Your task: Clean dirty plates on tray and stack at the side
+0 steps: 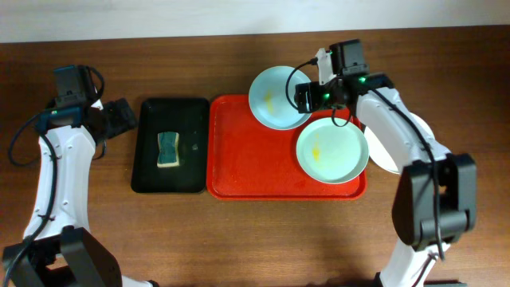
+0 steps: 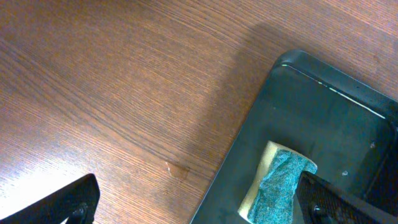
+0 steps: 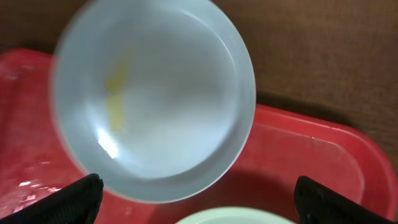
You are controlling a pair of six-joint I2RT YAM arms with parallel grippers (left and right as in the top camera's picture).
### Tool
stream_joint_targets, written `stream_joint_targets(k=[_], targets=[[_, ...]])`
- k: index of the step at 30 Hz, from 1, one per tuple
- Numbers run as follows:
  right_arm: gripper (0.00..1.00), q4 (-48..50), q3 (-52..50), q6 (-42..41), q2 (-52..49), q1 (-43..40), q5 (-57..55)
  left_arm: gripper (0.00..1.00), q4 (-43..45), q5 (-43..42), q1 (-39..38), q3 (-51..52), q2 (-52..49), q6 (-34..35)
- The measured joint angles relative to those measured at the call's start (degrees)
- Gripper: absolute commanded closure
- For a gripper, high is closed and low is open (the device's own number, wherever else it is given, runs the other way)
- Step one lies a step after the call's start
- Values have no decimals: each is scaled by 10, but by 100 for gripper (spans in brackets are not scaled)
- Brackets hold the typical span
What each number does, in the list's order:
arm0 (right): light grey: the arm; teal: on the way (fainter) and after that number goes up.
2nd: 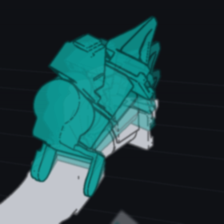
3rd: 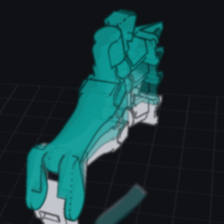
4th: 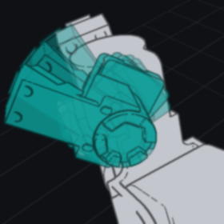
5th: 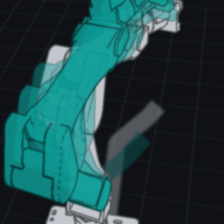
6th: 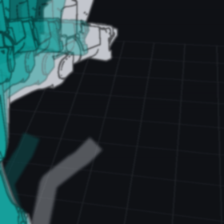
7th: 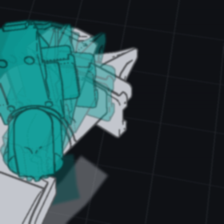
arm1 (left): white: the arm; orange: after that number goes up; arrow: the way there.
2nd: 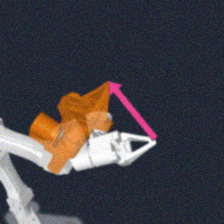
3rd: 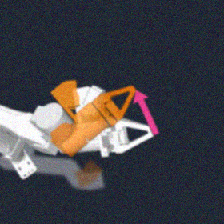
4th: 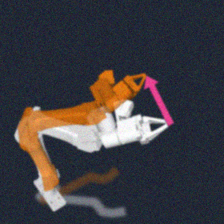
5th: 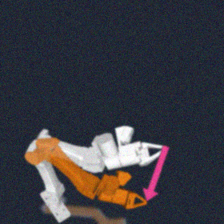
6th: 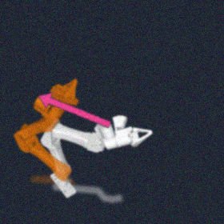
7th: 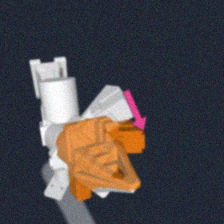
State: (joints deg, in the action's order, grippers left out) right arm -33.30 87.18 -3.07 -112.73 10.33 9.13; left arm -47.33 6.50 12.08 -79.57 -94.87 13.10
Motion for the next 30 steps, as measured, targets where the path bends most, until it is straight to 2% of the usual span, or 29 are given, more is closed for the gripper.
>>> stream_joint_targets(k=[5,7,8,9,12,21,24,29,30], targets=[[1,41,0,0,-51,0,-16,1,0,0,0,0,0,0],[22,63,0,0,-69,0,-18,1,0,0,0,0,0,0],[38,70,0,-2,-73,0,-19,1,0,0,0,0,0,0],[46,80,0,-2,-78,0,-21,0,0,0,0,0,0,0],[52,99,0,-3,-83,0,-28,1,0,0,0,0,0,0],[53,109,0,-2,-85,0,-41,1,0,0,0,0,0,0],[60,121,0,-2,-86,0,-51,1,0,0,0,0,0,0],[62,124,0,-2,-94,0,-57,1,0,0,0,0,0,0],[65,128,0,-2,-99,0,-57,1,0,0,0,0,0,0]])
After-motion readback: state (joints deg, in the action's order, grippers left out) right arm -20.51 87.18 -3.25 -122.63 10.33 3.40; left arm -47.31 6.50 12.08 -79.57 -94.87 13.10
